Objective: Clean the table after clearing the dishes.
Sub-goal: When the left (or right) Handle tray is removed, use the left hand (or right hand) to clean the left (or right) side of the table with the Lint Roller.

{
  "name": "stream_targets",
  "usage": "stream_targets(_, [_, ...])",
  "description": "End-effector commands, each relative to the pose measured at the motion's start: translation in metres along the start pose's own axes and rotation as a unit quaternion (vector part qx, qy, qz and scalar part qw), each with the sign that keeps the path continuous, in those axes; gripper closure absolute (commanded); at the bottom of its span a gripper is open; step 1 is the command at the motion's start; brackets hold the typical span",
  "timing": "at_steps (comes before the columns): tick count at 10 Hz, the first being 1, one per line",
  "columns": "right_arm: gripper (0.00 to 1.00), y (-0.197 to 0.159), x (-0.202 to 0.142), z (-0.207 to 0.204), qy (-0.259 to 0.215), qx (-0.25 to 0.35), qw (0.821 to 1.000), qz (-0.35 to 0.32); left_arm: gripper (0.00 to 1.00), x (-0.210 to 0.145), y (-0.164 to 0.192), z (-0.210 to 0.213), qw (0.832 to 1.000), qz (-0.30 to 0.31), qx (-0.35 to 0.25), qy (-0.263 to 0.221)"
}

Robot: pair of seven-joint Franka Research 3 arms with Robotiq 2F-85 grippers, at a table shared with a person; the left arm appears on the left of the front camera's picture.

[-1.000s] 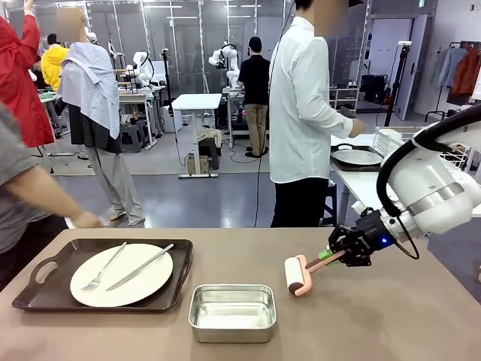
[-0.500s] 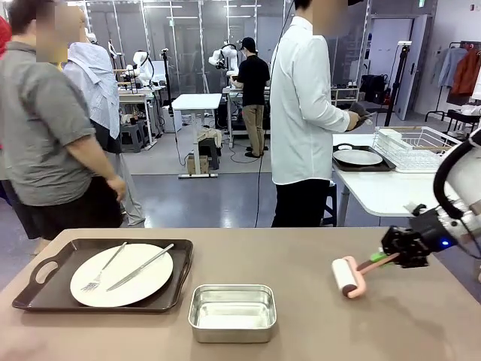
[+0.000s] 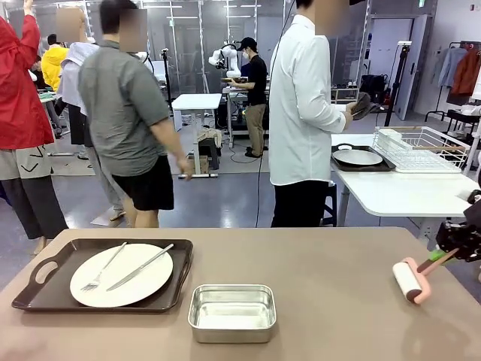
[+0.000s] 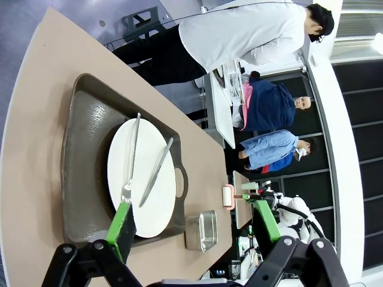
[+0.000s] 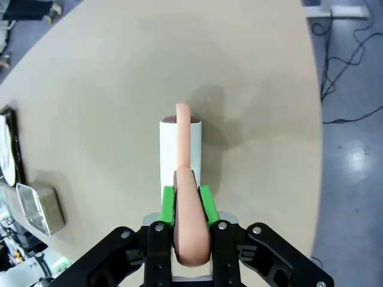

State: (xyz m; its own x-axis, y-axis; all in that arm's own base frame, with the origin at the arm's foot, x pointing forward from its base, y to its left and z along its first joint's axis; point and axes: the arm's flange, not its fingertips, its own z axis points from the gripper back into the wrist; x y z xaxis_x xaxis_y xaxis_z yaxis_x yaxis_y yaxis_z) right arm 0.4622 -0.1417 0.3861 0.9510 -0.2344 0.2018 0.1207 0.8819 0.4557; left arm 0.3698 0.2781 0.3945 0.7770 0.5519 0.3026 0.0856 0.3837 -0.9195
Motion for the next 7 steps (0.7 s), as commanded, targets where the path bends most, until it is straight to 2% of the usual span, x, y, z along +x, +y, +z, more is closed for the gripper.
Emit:
stream_targets(1, [0.79,0.018,-0.010,0.012,-0.009,0.001,1.000,0.014,0.00,-0.001,-0.001,0.003,1.000,-0.001,-0.008,0.000])
stream_targets(2, [0.79,0.039,-0.011,0.027,-0.019,0.006,0.999,0.037,0.00,-0.001,-0.001,0.003,1.000,-0.001,-0.008,0.000])
stream_targets(3, [0.79,0.064,-0.015,0.043,-0.029,-0.026,0.997,0.071,0.00,-0.001,-0.001,0.003,1.000,-0.001,-0.008,0.000])
stream_targets(5, [0.79,0.111,-0.025,0.091,-0.056,-0.038,0.990,0.124,0.00,-0.001,-0.001,0.003,1.000,-0.001,-0.008,0.000])
stream_targets(6, [0.79,0.126,-0.030,0.100,-0.059,-0.047,0.987,0.140,0.00,-0.001,-0.001,0.003,1.000,-0.001,-0.008,0.000])
stream_targets(7, [0.79,0.136,-0.033,0.097,-0.028,-0.045,0.987,0.152,0.00,-0.001,-0.001,0.003,1.000,-0.001,-0.008,0.000])
